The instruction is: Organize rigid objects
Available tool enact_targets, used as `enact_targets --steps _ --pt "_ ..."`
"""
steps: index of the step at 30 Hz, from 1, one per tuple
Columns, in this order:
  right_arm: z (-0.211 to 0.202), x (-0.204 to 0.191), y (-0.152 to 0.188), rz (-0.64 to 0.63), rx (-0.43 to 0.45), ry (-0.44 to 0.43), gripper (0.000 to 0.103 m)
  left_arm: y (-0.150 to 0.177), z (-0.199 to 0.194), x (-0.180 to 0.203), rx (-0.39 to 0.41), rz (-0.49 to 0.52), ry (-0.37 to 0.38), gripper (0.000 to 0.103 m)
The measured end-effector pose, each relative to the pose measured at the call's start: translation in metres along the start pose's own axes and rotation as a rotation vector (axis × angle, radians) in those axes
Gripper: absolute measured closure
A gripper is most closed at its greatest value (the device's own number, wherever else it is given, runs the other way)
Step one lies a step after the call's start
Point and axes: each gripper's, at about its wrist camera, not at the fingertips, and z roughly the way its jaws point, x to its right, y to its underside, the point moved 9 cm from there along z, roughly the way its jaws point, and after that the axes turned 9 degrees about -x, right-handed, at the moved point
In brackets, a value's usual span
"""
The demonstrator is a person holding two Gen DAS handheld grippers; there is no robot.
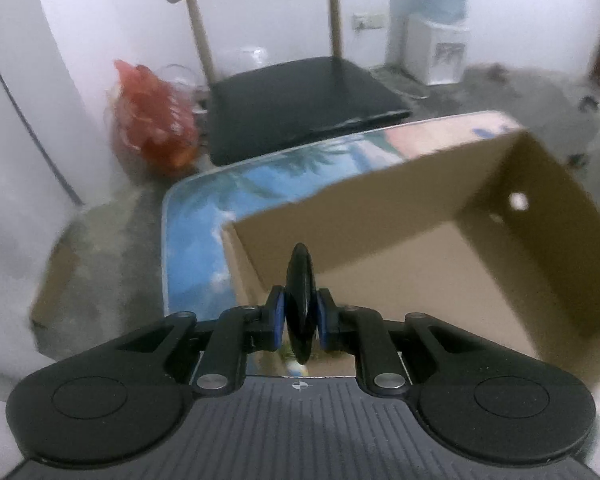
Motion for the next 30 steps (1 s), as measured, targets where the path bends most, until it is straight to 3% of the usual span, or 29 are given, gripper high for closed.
enact_targets --steps 8,14,19,25,30 --pt "-0.013 0.004 0.009 0.008 0.013 0.016 0.091 -0.008 -0.01 -0.007 0.034 -0.028 0.017 0.082" --pt "-0.016 -0.002 0.018 -0.003 0.018 0.02 0.091 0.002 -0.061 -0.019 0.125 -0.066 0.046 0.082" --pt "-0.019 -0.008 0.025 -0.013 0.02 0.021 0.091 0.042 -0.119 -0.029 0.212 -0.103 0.112 0.078" --pt "-0.02 -0.026 0.047 -0.048 -0.012 0.016 0.091 0.12 -0.158 -0.03 0.248 -0.126 0.152 0.07" --pt "-0.002 -0.042 0.072 -0.113 -0.089 0.06 0.091 0.175 -0.157 -0.026 0.245 -0.14 0.211 0.05"
